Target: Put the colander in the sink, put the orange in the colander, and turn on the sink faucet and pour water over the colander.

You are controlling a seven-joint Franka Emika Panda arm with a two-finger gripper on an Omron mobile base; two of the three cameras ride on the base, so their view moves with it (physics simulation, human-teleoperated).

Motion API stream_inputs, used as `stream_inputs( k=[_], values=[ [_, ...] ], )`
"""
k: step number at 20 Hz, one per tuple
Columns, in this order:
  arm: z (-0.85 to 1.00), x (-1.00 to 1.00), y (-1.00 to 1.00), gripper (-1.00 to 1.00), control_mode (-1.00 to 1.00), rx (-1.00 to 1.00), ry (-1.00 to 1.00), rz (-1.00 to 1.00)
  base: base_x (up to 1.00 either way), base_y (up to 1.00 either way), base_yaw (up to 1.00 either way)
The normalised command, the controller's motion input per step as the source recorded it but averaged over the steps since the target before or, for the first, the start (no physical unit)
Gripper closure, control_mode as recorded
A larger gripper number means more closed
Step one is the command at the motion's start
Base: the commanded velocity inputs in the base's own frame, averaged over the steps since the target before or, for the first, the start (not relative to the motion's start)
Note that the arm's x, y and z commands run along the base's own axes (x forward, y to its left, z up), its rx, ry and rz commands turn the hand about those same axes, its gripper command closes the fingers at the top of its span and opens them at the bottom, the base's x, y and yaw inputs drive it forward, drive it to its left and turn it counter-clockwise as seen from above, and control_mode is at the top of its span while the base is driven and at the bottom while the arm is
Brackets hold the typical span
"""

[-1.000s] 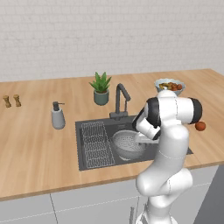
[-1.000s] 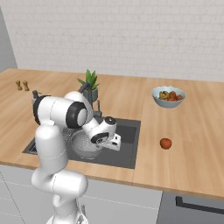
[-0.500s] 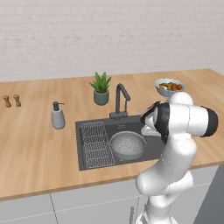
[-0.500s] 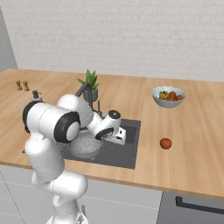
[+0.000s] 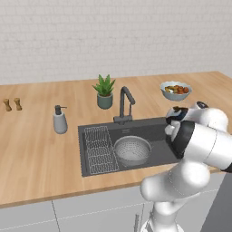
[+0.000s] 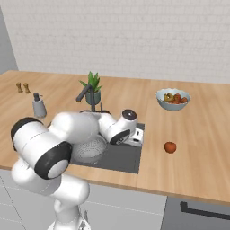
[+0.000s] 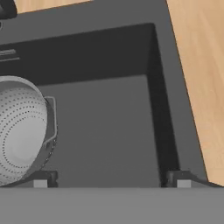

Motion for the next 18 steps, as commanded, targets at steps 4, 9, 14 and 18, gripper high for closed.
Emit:
stream_inputs(
  k=[4, 9, 14, 18],
  values=[
    [0.41, -0.37, -0.69, -1.0, -1.0, -0.17, 0.0, -0.1, 0.0, 0.0, 0.0],
    [0.28, -0.04, -0.91, -1.0, -1.0, -0.12, 0.0, -0.14, 0.0, 0.0, 0.0],
    [0.07, 0.0, -0.89, -1.0, -1.0, -0.01, 0.0, -0.2, 0.0, 0.0, 0.0],
    [0.04, 0.03, -0.69, -1.0, -1.0, 0.01, 0.0, -0.23, 0.0, 0.0, 0.0]
  ],
)
